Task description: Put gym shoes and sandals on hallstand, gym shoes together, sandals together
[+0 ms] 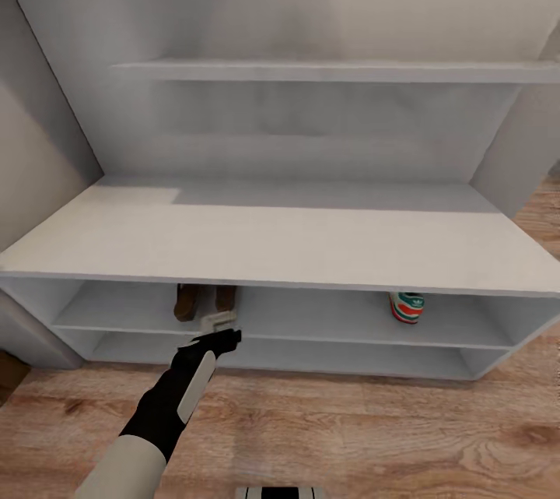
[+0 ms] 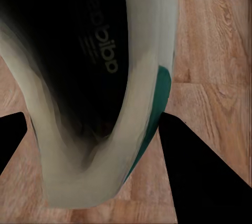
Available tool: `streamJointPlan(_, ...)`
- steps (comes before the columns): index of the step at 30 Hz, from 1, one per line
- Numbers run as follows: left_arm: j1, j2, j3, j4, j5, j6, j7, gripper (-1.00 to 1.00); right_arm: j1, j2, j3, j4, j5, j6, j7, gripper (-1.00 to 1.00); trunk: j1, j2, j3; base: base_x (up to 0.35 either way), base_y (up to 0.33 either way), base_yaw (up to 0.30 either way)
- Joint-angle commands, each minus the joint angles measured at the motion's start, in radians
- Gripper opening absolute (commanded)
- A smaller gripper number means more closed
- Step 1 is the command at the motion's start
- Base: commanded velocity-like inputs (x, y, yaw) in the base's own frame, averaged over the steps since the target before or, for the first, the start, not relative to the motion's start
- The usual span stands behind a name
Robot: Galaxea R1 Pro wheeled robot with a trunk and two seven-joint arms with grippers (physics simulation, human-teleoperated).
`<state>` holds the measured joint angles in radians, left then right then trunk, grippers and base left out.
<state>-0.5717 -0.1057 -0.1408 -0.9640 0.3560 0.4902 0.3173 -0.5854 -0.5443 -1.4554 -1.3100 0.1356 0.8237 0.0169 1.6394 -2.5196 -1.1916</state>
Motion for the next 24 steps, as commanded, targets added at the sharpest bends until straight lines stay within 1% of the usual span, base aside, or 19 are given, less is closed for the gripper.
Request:
streamJointPlan(1, 0.0, 0.0, -0.003, -0.001, 0.011, 0.002, 0.009, 1.0, -0.002, 0.0, 0.0, -0.001, 0.004, 0.005, 0.0, -1.0, -0.001, 0.0, -0.001, -0.338, 0.0, 0.0)
streamJointPlan(4, 0.0, 0.0, -0.003, 0.006, 0.012, 0.001, 0.007, 1.0, -0.001, 0.0, 0.0, -0.001, 0.004, 0.005, 0.0, -1.0, -0.001, 0.0, -0.001, -0.338, 0.0, 0.0)
streamJointPlan(7, 0.0, 0.0, -0.004, 0.03, 0.01, -0.005, 0.004, 1.0, -0.001, 0.0, 0.0, -0.001, 0.004, 0.005, 0.0, -1.0, -0.001, 0.0, -0.001, -0.338, 0.0, 0.0)
streamJointPlan(8, 0.0, 0.0, -0.005, 0.038, 0.01, -0.015, 0.003, 1.0, -0.001, 0.0, 0.0, -0.001, 0.004, 0.005, 0.0, -1.0, -0.001, 0.0, -0.001, -0.338, 0.0, 0.0)
streamJointPlan(9, 0.0, -0.002, -0.008, 0.051, 0.009, -0.054, 0.002, 1.0, -0.001, 0.0, -0.001, -0.001, 0.004, 0.005, 0.0, -1.0, -0.001, 0.0, -0.001, -0.338, 0.0, 0.0)
streamJointPlan(10, 0.0, -0.002, -0.009, 0.053, 0.009, -0.067, 0.002, 1.0, -0.001, 0.0, -0.001, -0.001, 0.004, 0.005, 0.0, -1.0, -0.001, 0.0, -0.001, -0.338, 0.0, 0.0)
streamJointPlan(12, 0.0, -0.003, -0.019, 0.06, 0.01, -0.116, 0.002, 1.0, -0.001, 0.0, -0.002, -0.002, 0.003, 0.005, -0.001, -1.0, -0.001, 0.0, -0.001, -0.338, 0.0, 0.0)
streamJointPlan(14, 0.0, -0.003, -0.028, 0.063, 0.01, -0.137, 0.001, 1.0, -0.001, 0.0, -0.002, -0.002, 0.003, 0.005, -0.001, -1.0, -0.001, 0.0, -0.001, -0.338, 0.0, 0.0)
streamJointPlan(16, 0.0, -0.003, -0.035, 0.071, 0.011, -0.149, 0.001, 1.0, -0.001, 0.0, -0.002, -0.002, 0.003, 0.004, -0.001, -1.0, -0.001, 0.0, -0.001, -0.338, 0.0, 0.0)
streamJointPlan(18, 0.0, -0.002, -0.04, 0.097, 0.009, -0.16, 0.0, 1.0, -0.001, 0.0, -0.002, -0.002, 0.003, 0.004, -0.001, -1.0, -0.001, 0.0, -0.001, -0.338, 0.0, 0.0)
streamJointPlan(19, 0.0, -0.001, -0.043, 0.114, 0.007, -0.177, 0.001, 1.0, -0.001, 0.0, -0.002, -0.002, 0.003, 0.003, 0.0, -1.0, -0.001, 0.0, -0.001, -0.338, 0.0, 0.0)
streamJointPlan(24, 0.0, 0.001, -0.044, 0.127, 0.006, -0.186, 0.002, 1.0, -0.001, 0.0, -0.002, -0.002, 0.003, 0.002, 0.004, -1.0, -0.001, 0.0, -0.001, -0.332, 0.0, 0.0)
